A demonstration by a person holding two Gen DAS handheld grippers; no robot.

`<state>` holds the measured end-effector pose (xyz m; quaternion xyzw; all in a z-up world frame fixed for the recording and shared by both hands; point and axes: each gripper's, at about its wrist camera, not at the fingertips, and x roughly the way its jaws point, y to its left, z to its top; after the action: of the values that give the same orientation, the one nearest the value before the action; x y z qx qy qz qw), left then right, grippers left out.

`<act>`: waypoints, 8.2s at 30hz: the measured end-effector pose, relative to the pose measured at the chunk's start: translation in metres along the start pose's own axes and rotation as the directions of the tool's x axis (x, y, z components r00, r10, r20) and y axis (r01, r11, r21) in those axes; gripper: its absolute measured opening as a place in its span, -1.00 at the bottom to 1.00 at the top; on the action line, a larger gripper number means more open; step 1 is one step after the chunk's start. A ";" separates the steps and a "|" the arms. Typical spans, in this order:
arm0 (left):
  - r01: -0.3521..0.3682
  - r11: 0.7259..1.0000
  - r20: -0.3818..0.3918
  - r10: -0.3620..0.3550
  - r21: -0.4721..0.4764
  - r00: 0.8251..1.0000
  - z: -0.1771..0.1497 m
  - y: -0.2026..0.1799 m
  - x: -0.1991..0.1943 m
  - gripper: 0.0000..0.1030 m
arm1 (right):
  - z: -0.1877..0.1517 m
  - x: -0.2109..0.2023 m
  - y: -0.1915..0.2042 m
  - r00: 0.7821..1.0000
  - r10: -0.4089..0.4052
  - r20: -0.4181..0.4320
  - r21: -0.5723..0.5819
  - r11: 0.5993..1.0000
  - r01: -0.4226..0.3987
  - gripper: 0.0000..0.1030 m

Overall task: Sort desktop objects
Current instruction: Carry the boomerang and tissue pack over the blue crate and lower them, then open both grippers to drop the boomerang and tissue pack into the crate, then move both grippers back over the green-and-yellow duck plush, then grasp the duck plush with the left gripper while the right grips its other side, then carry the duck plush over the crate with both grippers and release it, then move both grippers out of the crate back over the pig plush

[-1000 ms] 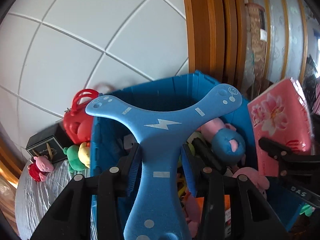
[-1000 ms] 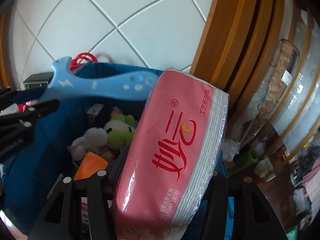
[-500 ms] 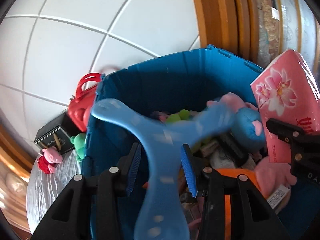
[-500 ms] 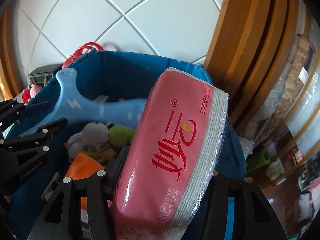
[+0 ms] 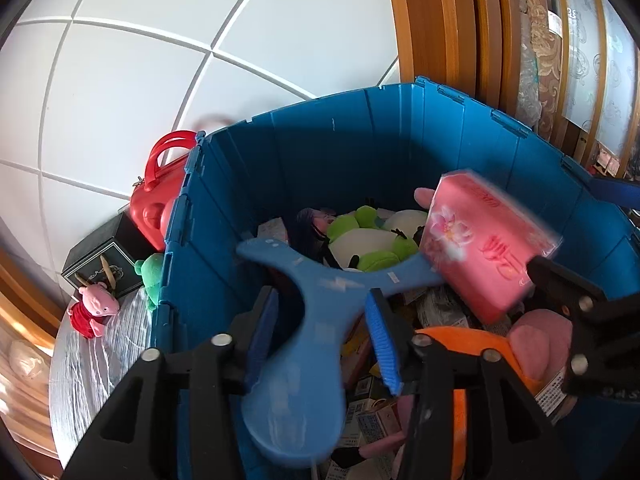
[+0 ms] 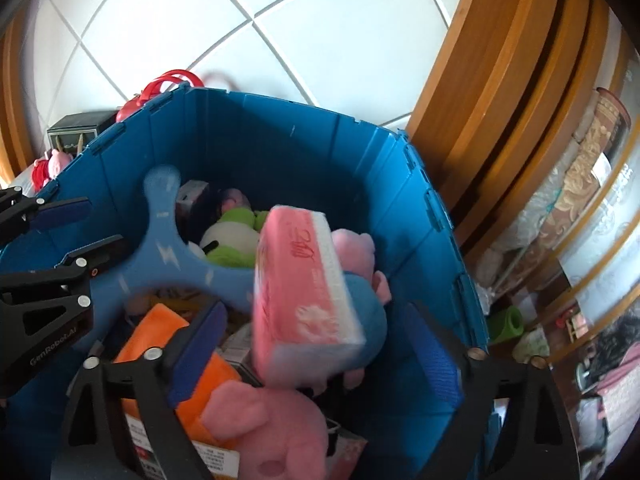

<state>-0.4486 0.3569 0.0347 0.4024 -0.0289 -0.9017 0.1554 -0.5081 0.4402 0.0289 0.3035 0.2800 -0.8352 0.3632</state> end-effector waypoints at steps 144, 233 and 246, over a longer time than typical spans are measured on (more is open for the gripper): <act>0.068 0.989 0.006 -0.068 -0.134 0.998 -0.189 0.404 0.134 0.58 | 0.064 0.131 0.445 0.881 0.473 -0.019 0.198 0.865 -0.460 0.48; -0.057 0.998 0.402 0.042 0.025 0.915 -0.121 0.053 -0.156 0.67 | -0.099 -0.139 0.077 0.896 0.204 0.395 0.230 0.922 -0.311 0.99; -0.056 0.994 0.374 0.087 -0.094 0.923 -0.169 0.199 -0.158 0.66 | -0.049 -0.152 0.222 0.901 0.250 0.356 0.122 0.943 -0.310 1.00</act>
<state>-0.1744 0.2276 0.0692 0.2136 -0.0362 -0.9564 0.1960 -0.2368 0.4111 0.0497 0.2250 0.0925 -0.8349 0.4937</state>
